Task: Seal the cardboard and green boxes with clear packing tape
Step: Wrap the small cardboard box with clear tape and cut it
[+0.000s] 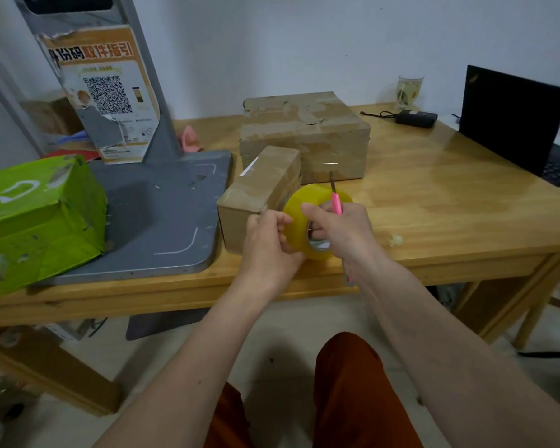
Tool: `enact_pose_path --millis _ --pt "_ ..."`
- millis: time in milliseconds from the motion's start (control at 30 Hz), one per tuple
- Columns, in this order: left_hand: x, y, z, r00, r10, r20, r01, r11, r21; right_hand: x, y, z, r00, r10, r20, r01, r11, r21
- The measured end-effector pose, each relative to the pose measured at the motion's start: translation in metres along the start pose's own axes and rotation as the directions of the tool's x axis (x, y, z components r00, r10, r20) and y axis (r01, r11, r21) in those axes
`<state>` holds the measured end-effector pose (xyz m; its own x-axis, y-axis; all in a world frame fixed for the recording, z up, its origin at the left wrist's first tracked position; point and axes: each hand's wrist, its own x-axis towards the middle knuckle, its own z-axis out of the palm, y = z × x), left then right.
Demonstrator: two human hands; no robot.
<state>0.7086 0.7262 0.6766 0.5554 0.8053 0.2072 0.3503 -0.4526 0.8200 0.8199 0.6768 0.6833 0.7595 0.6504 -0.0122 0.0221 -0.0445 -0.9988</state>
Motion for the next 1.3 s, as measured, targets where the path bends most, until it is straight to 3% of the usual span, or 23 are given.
enact_pose_path --millis 133,267,433,600,700,867,1000,1167,1300 --pt "-0.001 0.003 0.006 0.990 0.077 -0.117 -0.048 0.970 0.237 -0.001 -0.002 -0.001 1.000 -0.031 -0.003 0.031 0.998 -0.047" --pt "-0.001 0.000 0.009 0.985 0.134 -0.109 -0.082 0.916 0.393 0.001 -0.003 -0.002 0.999 -0.034 -0.026 0.032 0.998 -0.045" --pt "-0.005 -0.001 0.012 0.950 0.304 -0.077 -0.233 0.848 0.476 0.002 -0.003 -0.004 0.999 -0.031 -0.035 0.030 0.999 -0.028" --pt "-0.010 0.002 0.019 0.927 0.364 -0.086 -0.316 0.885 0.341 0.010 -0.005 -0.007 0.998 0.016 -0.056 -0.016 1.000 0.000" --pt "-0.010 0.009 0.020 0.907 0.414 -0.079 -0.354 0.849 0.392 0.011 -0.001 -0.007 0.999 -0.017 -0.027 0.017 1.000 -0.011" --pt "-0.002 0.023 0.010 0.927 0.355 -0.118 -0.274 0.860 0.430 -0.007 0.004 -0.040 0.957 -0.126 0.260 0.162 0.979 -0.125" --pt "0.001 0.031 0.010 0.945 0.271 -0.181 -0.221 0.942 0.254 -0.013 0.007 -0.061 0.890 -0.132 0.436 0.278 0.916 -0.290" --pt "0.002 0.037 0.003 0.941 0.280 -0.188 -0.261 0.958 0.119 -0.017 0.002 -0.062 0.910 -0.133 0.393 0.220 0.957 -0.187" --pt "-0.003 0.048 -0.007 0.953 0.260 -0.153 -0.264 0.964 -0.005 -0.019 -0.008 -0.060 0.926 -0.117 0.359 0.208 0.952 -0.225"
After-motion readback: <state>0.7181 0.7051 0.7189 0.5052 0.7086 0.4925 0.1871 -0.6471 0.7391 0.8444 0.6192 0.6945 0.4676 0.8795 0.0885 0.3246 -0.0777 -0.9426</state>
